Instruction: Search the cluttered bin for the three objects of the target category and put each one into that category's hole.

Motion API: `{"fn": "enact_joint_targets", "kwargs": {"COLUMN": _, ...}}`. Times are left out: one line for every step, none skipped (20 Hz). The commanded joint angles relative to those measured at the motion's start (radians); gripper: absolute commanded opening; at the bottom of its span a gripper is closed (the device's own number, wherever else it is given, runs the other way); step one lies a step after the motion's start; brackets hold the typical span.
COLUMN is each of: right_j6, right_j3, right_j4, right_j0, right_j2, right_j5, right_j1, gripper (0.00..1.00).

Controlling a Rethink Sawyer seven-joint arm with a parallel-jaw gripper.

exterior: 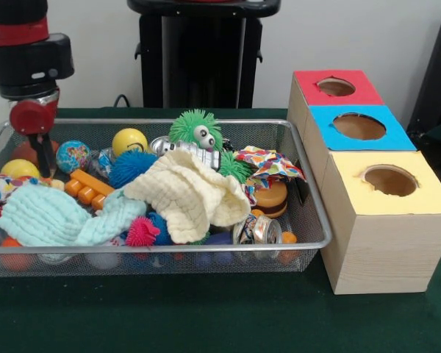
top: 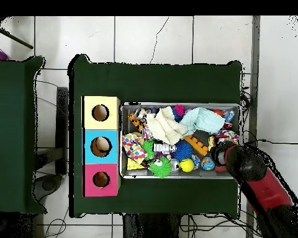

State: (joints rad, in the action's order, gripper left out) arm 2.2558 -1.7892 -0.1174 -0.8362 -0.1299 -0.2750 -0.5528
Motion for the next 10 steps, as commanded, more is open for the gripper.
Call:
{"fn": "enact_joint_targets", "kwargs": {"right_j6": 0.114, "right_j3": -0.072, "right_j4": -0.02, "right_j0": 0.037, "right_j2": -0.003, "right_j5": -0.068, "right_j1": -0.052, "gripper": 1.0}}
{"fn": "enact_joint_targets", "kwargs": {"right_j6": 0.111, "right_j3": -0.07, "right_j4": -0.022, "right_j0": 0.035, "right_j2": -0.004, "right_j5": -0.066, "right_j1": -0.049, "gripper": 1.0}}
{"fn": "enact_joint_targets", "kwargs": {"right_j6": 0.106, "right_j3": -0.065, "right_j4": -0.02, "right_j0": 0.027, "right_j2": -0.012, "right_j5": -0.049, "right_j1": -0.031, "gripper": 1.0}}
{"fn": "enact_joint_targets", "kwargs": {"right_j6": 0.1, "right_j3": -0.059, "right_j4": -0.019, "right_j0": 0.019, "right_j2": -0.021, "right_j5": -0.032, "right_j1": -0.014, "gripper": 1.0}}
{"fn": "enact_joint_targets", "kwargs": {"right_j6": 0.086, "right_j3": -0.042, "right_j4": -0.015, "right_j0": 0.0, "right_j2": -0.041, "right_j5": -0.008, "right_j1": 0.022, "gripper": 1.0}}
{"fn": "enact_joint_targets", "kwargs": {"right_j6": 0.067, "right_j3": -0.024, "right_j4": -0.006, "right_j0": -0.021, "right_j2": -0.063, "right_j5": 0.018, "right_j1": 0.062, "gripper": 1.0}}
{"fn": "enact_joint_targets", "kwargs": {"right_j6": 0.049, "right_j3": 0.004, "right_j4": -0.002, "right_j0": -0.035, "right_j2": -0.076, "right_j5": 0.025, "right_j1": 0.098, "gripper": 1.0}}
{"fn": "enact_joint_targets", "kwargs": {"right_j6": 0.037, "right_j3": 0.021, "right_j4": 0.003, "right_j0": -0.044, "right_j2": -0.084, "right_j5": 0.031, "right_j1": 0.121, "gripper": 1.0}}
{"fn": "enact_joint_targets", "kwargs": {"right_j6": 0.032, "right_j3": 0.029, "right_j4": 0.007, "right_j0": -0.048, "right_j2": -0.089, "right_j5": 0.038, "right_j1": 0.135, "gripper": 1.0}}
{"fn": "enact_joint_targets", "kwargs": {"right_j6": 0.028, "right_j3": 0.035, "right_j4": 0.011, "right_j0": -0.053, "right_j2": -0.091, "right_j5": 0.043, "right_j1": 0.144, "gripper": 1.0}}
